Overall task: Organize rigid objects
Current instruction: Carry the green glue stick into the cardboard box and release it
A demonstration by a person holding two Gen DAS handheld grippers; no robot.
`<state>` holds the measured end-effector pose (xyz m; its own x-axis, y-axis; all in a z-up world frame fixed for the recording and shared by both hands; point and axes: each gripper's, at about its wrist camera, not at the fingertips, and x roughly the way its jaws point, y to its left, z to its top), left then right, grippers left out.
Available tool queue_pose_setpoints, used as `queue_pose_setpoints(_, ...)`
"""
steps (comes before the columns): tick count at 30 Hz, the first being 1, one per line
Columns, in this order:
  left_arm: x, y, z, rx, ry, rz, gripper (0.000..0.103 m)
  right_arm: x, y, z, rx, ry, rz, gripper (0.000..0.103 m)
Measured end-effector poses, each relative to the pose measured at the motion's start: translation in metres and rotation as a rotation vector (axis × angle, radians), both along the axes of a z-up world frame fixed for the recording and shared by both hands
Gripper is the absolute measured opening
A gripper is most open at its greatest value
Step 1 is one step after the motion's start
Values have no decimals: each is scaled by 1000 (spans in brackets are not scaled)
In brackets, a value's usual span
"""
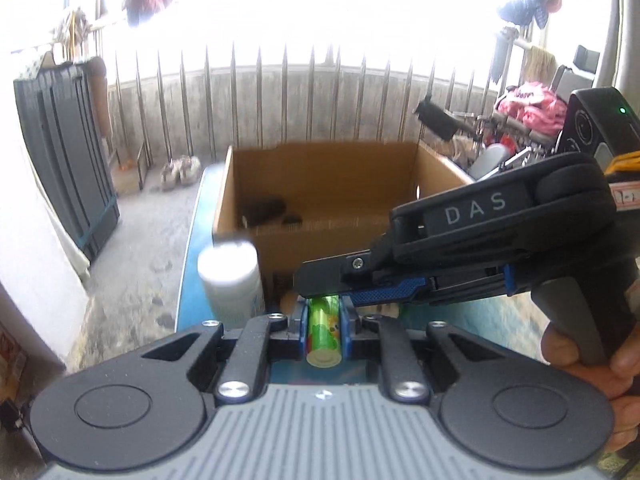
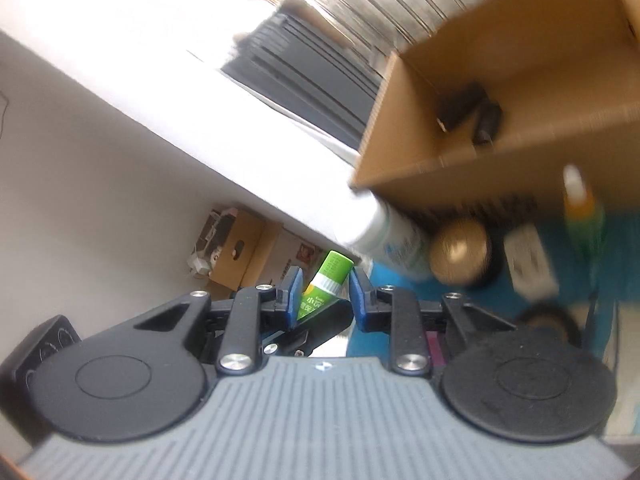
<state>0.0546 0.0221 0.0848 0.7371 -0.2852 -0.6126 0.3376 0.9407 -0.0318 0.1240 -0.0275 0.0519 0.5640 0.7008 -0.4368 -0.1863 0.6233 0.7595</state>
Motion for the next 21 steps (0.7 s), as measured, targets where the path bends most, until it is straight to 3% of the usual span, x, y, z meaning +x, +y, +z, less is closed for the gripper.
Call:
queue_pose_setpoints(5, 47, -12, 31, -20, -15, 4, 16, 47, -15, 38, -60, -55, 20, 24)
queue_pose_setpoints(9, 104, -19, 38, -42, 70, 18, 16, 107, -27, 43, -98, 6, 44, 24)
queue_pose_setpoints(16, 203, -27, 9, 1, 266, 85, 16, 212, -40, 10, -122, 194, 97, 21)
queue_pose_setpoints(21, 251, -28, -19, 36, 404, 145, 16, 251, -41, -28, -124, 298, 127, 19)
